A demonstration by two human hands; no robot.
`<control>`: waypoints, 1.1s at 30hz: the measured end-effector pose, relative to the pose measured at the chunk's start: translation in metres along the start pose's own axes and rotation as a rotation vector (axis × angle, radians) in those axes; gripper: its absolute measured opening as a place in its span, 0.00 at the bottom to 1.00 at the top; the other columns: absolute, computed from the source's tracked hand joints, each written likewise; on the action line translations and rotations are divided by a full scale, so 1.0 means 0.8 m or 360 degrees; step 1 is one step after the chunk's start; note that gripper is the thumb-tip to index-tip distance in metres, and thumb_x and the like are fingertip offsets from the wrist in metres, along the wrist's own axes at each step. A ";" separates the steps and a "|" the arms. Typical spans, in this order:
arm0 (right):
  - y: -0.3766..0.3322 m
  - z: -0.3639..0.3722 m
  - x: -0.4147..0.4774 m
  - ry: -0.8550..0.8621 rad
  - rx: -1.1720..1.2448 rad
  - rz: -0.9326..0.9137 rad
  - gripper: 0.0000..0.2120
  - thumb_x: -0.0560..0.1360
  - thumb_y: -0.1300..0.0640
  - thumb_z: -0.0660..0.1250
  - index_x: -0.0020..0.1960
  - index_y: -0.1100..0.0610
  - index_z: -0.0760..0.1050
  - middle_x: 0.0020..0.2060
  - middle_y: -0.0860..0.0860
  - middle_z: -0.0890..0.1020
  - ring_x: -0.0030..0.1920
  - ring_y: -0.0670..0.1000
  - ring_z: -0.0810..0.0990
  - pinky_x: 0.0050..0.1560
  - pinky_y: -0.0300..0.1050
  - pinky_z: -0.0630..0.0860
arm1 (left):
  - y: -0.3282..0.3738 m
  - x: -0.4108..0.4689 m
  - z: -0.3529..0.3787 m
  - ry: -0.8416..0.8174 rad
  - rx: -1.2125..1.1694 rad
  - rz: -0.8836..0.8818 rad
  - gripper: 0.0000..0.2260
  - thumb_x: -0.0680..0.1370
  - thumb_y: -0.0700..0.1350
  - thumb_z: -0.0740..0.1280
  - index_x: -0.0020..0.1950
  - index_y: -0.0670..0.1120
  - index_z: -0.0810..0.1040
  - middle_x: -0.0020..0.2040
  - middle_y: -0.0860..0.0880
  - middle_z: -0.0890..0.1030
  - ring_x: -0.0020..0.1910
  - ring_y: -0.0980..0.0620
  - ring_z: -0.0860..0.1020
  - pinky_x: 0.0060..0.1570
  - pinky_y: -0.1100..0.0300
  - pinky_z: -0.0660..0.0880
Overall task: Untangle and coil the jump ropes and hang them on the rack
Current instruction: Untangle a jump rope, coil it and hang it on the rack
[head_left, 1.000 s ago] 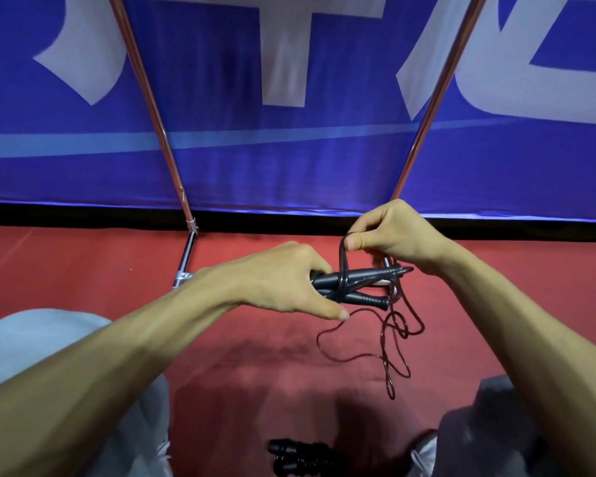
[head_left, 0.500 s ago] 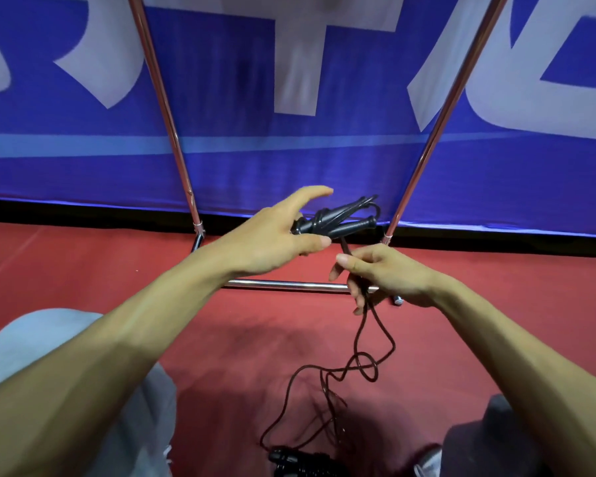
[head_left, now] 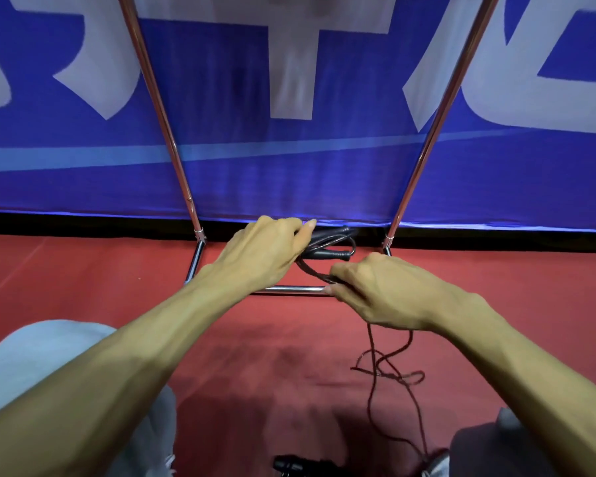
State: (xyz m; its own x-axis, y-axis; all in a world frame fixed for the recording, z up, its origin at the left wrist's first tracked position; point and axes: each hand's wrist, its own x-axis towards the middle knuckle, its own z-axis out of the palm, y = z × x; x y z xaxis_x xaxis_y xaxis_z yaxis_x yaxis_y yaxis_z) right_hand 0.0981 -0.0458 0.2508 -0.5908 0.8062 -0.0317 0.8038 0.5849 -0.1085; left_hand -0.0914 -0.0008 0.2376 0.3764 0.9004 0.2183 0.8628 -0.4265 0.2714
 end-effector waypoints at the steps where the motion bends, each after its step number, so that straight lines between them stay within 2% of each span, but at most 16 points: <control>1: 0.002 -0.005 -0.002 0.0076 -0.0053 -0.0029 0.14 0.81 0.44 0.53 0.47 0.53 0.69 0.38 0.53 0.77 0.42 0.60 0.77 0.39 0.51 0.71 | 0.001 -0.001 -0.001 -0.0049 -0.0032 0.0001 0.17 0.84 0.54 0.53 0.37 0.51 0.67 0.29 0.50 0.66 0.37 0.37 0.70 0.39 0.44 0.74; 4: 0.007 -0.016 -0.006 0.0316 -0.0098 -0.0120 0.15 0.80 0.44 0.55 0.54 0.52 0.74 0.45 0.49 0.80 0.47 0.56 0.78 0.38 0.47 0.69 | 0.004 0.000 0.000 -0.0121 -0.0166 -0.0004 0.25 0.80 0.65 0.49 0.33 0.51 0.70 0.27 0.48 0.70 0.32 0.44 0.71 0.37 0.51 0.72; 6: 0.012 -0.023 -0.008 0.0506 -0.0077 -0.0178 0.20 0.77 0.40 0.53 0.52 0.51 0.77 0.43 0.47 0.79 0.44 0.53 0.79 0.34 0.46 0.68 | 0.009 0.000 0.000 -0.0174 -0.0279 0.0077 0.30 0.77 0.67 0.48 0.36 0.46 0.75 0.27 0.47 0.70 0.29 0.49 0.69 0.35 0.55 0.69; 8: 0.021 -0.027 -0.008 0.0658 -0.0015 -0.0136 0.23 0.74 0.37 0.52 0.49 0.50 0.79 0.39 0.45 0.78 0.39 0.51 0.78 0.31 0.45 0.69 | 0.016 -0.002 -0.002 -0.0266 -0.0541 0.0118 0.33 0.75 0.68 0.47 0.36 0.40 0.74 0.26 0.49 0.67 0.27 0.54 0.64 0.30 0.60 0.63; 10: 0.032 -0.030 -0.007 0.0711 0.0153 -0.0014 0.24 0.70 0.31 0.58 0.45 0.50 0.79 0.36 0.45 0.78 0.36 0.49 0.76 0.32 0.47 0.72 | 0.022 -0.006 -0.004 -0.0436 -0.0779 0.0112 0.30 0.72 0.68 0.48 0.33 0.45 0.74 0.25 0.53 0.68 0.25 0.57 0.65 0.29 0.65 0.63; 11: 0.036 -0.032 -0.007 0.0669 0.0308 0.0066 0.23 0.67 0.30 0.61 0.42 0.49 0.79 0.34 0.46 0.79 0.34 0.47 0.74 0.33 0.47 0.72 | 0.024 -0.008 -0.003 -0.0529 -0.0855 0.0121 0.27 0.71 0.69 0.51 0.32 0.49 0.74 0.26 0.53 0.72 0.25 0.58 0.67 0.29 0.67 0.64; 13: 0.040 -0.032 -0.004 0.0530 0.0689 0.0153 0.13 0.66 0.37 0.69 0.37 0.47 0.80 0.30 0.48 0.79 0.30 0.46 0.72 0.33 0.43 0.72 | 0.029 -0.010 -0.002 -0.0637 -0.0876 0.0158 0.18 0.69 0.67 0.65 0.32 0.53 0.76 0.27 0.54 0.75 0.27 0.57 0.70 0.29 0.67 0.65; 14: 0.042 -0.030 -0.001 0.0451 0.0864 0.0166 0.08 0.67 0.43 0.73 0.35 0.46 0.80 0.30 0.51 0.80 0.29 0.45 0.72 0.32 0.41 0.71 | 0.031 -0.012 -0.001 -0.0658 -0.0833 0.0166 0.17 0.67 0.64 0.71 0.34 0.51 0.76 0.27 0.54 0.73 0.28 0.56 0.69 0.30 0.65 0.64; 16: 0.048 -0.027 0.003 0.0316 0.1111 0.0173 0.06 0.68 0.51 0.75 0.33 0.45 0.81 0.31 0.56 0.80 0.29 0.48 0.73 0.30 0.38 0.71 | 0.034 -0.016 0.001 -0.0647 -0.0749 0.0162 0.19 0.66 0.59 0.77 0.36 0.45 0.75 0.27 0.54 0.67 0.29 0.56 0.65 0.30 0.61 0.60; 18: 0.052 -0.028 0.001 0.0188 0.1316 0.0182 0.04 0.68 0.54 0.74 0.36 0.52 0.83 0.29 0.57 0.76 0.28 0.47 0.70 0.28 0.35 0.68 | 0.037 -0.020 -0.001 -0.0608 -0.0764 0.0213 0.17 0.68 0.56 0.77 0.35 0.47 0.74 0.28 0.54 0.65 0.29 0.55 0.63 0.30 0.60 0.59; 22: 0.069 -0.019 0.002 -0.0133 0.1820 0.0138 0.18 0.73 0.54 0.69 0.47 0.72 0.76 0.30 0.49 0.77 0.28 0.43 0.71 0.29 0.32 0.68 | 0.037 -0.023 -0.017 -0.0709 -0.1086 0.0233 0.09 0.74 0.48 0.74 0.38 0.49 0.76 0.28 0.53 0.70 0.27 0.54 0.67 0.27 0.62 0.64; 24: 0.068 -0.008 0.006 -0.0208 0.2085 0.0089 0.19 0.73 0.50 0.66 0.44 0.69 0.74 0.32 0.54 0.76 0.30 0.46 0.73 0.31 0.35 0.70 | 0.038 -0.024 -0.026 -0.0764 -0.1214 0.0155 0.07 0.76 0.46 0.71 0.42 0.47 0.76 0.29 0.49 0.74 0.26 0.51 0.69 0.24 0.62 0.65; 26: 0.063 0.001 0.012 -0.0103 0.2267 0.0177 0.12 0.77 0.57 0.63 0.37 0.61 0.74 0.31 0.57 0.72 0.30 0.49 0.72 0.31 0.40 0.72 | 0.038 -0.026 -0.033 -0.0775 -0.1301 0.0103 0.06 0.79 0.45 0.67 0.44 0.45 0.75 0.31 0.48 0.74 0.26 0.51 0.68 0.25 0.61 0.65; 28: 0.057 0.008 0.018 -0.0020 0.2322 0.0335 0.19 0.79 0.65 0.55 0.32 0.57 0.74 0.26 0.54 0.70 0.26 0.49 0.69 0.31 0.43 0.72 | 0.037 -0.025 -0.037 -0.0710 -0.1469 0.0031 0.07 0.81 0.43 0.63 0.43 0.46 0.73 0.31 0.47 0.74 0.24 0.52 0.66 0.26 0.60 0.64; 29: 0.052 0.011 0.020 -0.0022 0.2302 0.0398 0.20 0.80 0.64 0.53 0.32 0.57 0.73 0.24 0.53 0.68 0.24 0.50 0.68 0.32 0.45 0.74 | 0.036 -0.023 -0.039 -0.0635 -0.1547 -0.0006 0.07 0.81 0.42 0.61 0.42 0.45 0.71 0.31 0.46 0.73 0.24 0.52 0.66 0.25 0.60 0.65; 33: 0.028 0.011 0.028 -0.0055 0.2125 0.0498 0.32 0.80 0.39 0.50 0.25 0.55 0.70 0.24 0.54 0.59 0.22 0.52 0.65 0.38 0.52 0.79 | 0.014 -0.014 -0.045 -0.0381 -0.1609 -0.0117 0.03 0.82 0.43 0.61 0.51 0.45 0.67 0.34 0.44 0.72 0.27 0.50 0.67 0.28 0.54 0.77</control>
State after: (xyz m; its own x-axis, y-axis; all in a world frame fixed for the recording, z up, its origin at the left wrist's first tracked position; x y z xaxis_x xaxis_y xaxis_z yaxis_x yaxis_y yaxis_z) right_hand 0.1023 -0.0153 0.2386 -0.4162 0.8731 -0.2541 0.2375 -0.1654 -0.9572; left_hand -0.0982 -0.0188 0.2720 0.4868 0.8735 0.0080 0.2426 -0.1439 0.9594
